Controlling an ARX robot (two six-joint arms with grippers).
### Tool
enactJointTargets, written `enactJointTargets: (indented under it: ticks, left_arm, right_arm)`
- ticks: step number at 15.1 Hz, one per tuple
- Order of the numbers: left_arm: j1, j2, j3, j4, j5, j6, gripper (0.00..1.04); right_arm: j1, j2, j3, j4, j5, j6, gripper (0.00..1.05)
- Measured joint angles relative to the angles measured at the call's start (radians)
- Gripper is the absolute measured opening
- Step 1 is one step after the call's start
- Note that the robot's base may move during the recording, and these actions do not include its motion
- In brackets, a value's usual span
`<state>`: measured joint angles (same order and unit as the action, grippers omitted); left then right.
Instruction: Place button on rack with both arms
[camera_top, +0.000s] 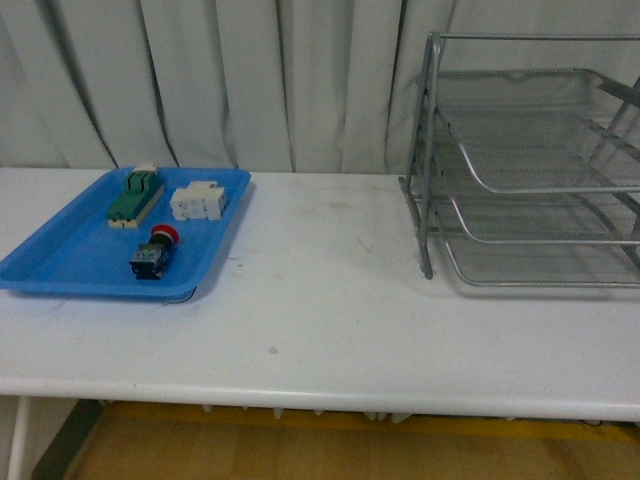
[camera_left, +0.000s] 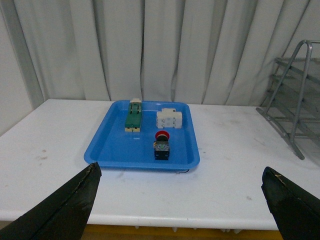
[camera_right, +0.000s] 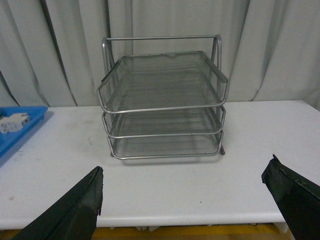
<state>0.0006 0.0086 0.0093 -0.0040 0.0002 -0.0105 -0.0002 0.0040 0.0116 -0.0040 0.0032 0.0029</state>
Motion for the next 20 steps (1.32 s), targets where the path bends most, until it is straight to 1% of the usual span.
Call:
enactJointTargets:
  ticks: [20]
  left_arm:
    - [0.0,0.0,0.0,0.0,0.0,0.0,0.98]
  right_arm:
    - [0.0,0.0,0.0,0.0,0.0,0.0,0.98]
